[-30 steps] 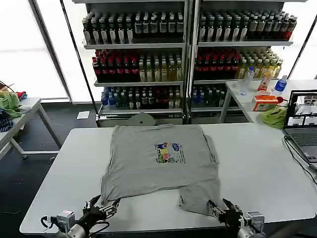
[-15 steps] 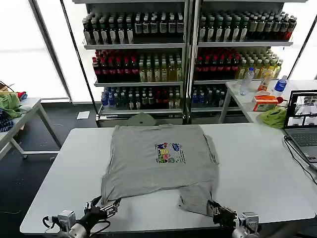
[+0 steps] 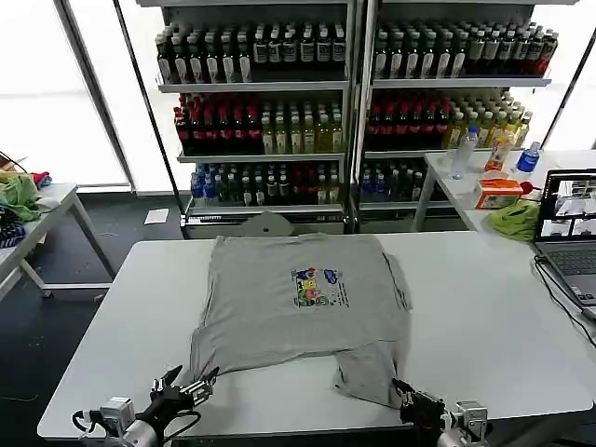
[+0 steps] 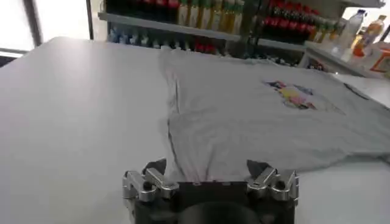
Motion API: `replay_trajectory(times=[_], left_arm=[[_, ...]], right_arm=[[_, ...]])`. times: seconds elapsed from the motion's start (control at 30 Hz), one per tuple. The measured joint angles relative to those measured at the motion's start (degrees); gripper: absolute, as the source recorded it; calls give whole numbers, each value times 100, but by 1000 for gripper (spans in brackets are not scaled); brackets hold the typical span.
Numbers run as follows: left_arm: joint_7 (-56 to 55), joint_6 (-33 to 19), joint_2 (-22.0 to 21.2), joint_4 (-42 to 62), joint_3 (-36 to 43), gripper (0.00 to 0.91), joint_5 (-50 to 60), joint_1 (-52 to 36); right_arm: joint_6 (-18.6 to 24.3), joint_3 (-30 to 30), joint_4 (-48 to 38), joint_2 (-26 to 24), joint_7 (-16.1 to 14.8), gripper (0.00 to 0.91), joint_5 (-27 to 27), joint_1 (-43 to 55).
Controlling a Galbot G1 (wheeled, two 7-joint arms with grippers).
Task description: Fold and organize the clothes.
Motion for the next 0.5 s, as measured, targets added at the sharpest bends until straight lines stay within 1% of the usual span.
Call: replay_trajectory(times=[0.1, 0.27, 0.5], left_arm=[[32, -54, -37, 58, 42, 40, 58, -2], [67, -107, -103, 159, 58, 10, 112, -33], [103, -213, -166, 267, 91, 10, 161, 33]], right_arm=[[-6, 9, 13, -11, -10, 0, 20, -11], [0, 19, 38, 8, -1, 0, 38, -34], [63, 69, 45, -10, -65, 0, 69, -103]])
